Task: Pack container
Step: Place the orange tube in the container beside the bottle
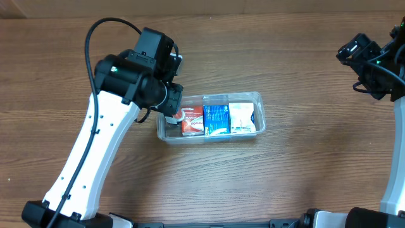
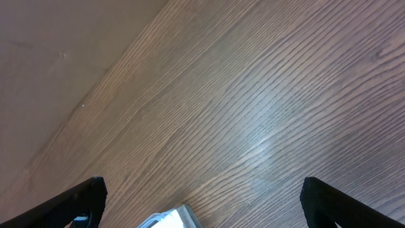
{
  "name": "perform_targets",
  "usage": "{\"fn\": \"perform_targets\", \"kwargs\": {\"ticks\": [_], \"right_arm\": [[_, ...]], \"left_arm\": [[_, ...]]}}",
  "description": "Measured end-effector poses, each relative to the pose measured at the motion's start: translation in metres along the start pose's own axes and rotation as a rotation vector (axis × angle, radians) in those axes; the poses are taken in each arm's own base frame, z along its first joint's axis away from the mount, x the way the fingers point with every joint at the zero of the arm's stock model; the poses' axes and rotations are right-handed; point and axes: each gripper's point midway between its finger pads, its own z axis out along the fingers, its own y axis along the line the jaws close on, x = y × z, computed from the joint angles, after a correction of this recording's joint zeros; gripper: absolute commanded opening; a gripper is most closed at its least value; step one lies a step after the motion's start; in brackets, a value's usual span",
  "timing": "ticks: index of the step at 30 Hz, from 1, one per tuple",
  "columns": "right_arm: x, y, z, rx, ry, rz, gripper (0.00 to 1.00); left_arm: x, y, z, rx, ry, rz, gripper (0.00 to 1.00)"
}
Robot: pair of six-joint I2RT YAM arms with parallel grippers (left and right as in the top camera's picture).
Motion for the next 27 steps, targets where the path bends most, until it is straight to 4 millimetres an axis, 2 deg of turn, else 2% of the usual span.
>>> {"fn": "perform_targets", "kwargs": {"ticks": [11,16,23,27], "right_arm": [[0.0,0.0,0.0,-0.001,0.0,0.0,1.0],[0.0,0.0,0.0,0.0,0.001,-0.001,1.0],[0.0,0.0,0.0,0.0,0.0,0.0,1.0],[0.0,0.0,0.0,0.0,0.001,0.0,1.0]], "left_arm": [[0.028,0.018,0.042,-0.087,0.105,-0.015,0.08],[0.026,0.024,0.053,-0.12,0.087,-0.015,0.09],[0.04,0.028,0.085,-0.128,0.113,-0.015,0.09],[0.042,0.029,0.094,-0.128,0.111,-0.015,0.11]]}}
